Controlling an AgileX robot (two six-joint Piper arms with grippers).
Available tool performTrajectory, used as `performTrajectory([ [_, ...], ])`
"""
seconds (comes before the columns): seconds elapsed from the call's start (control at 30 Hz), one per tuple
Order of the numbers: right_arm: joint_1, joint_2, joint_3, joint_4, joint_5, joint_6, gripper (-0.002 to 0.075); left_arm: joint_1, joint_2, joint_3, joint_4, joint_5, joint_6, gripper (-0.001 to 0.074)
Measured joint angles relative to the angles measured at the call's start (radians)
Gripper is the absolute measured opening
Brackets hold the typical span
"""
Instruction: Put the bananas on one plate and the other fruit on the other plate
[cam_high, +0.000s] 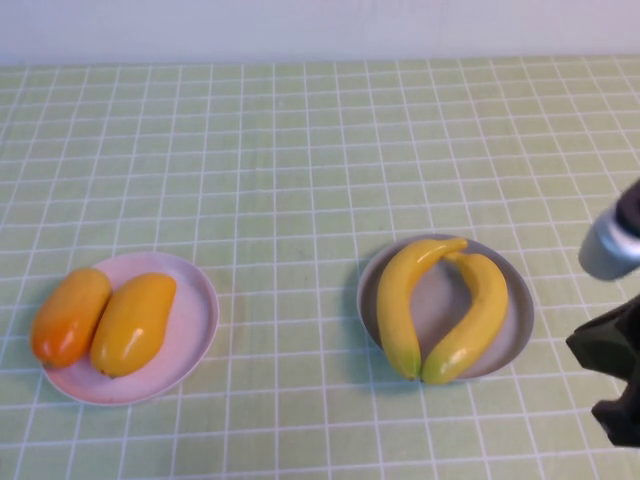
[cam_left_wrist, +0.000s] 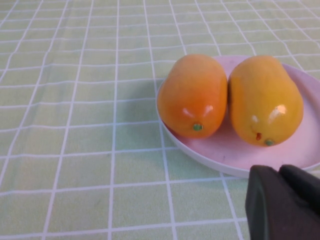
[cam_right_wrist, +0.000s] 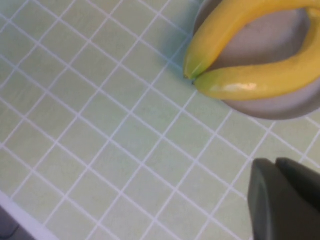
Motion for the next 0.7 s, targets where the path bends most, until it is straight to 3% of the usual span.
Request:
performTrajectory([
  [0.13,-0.058,-0.104,0.188,-0.004,-0.196,-0.005,-0.0015,0.000,0.000,0.000,0.000,0.000,0.000,0.0002],
  [0.43,-0.406,-0.551,0.741,-0.055,-0.830,-0.005,-0.0015,0.000,0.000,0.000,0.000,0.000,0.000,0.0002],
  [0.57,-0.522,-0.713,0.928,-0.042,-1.002,-0.005,-0.0015,0.000,0.000,0.000,0.000,0.000,0.000,0.0002],
  [0.7,-0.593,-0.837,1.052,-0.011,-1.058,-0.005,-0.0015,0.000,0.000,0.000,0.000,0.000,0.000,0.0002],
])
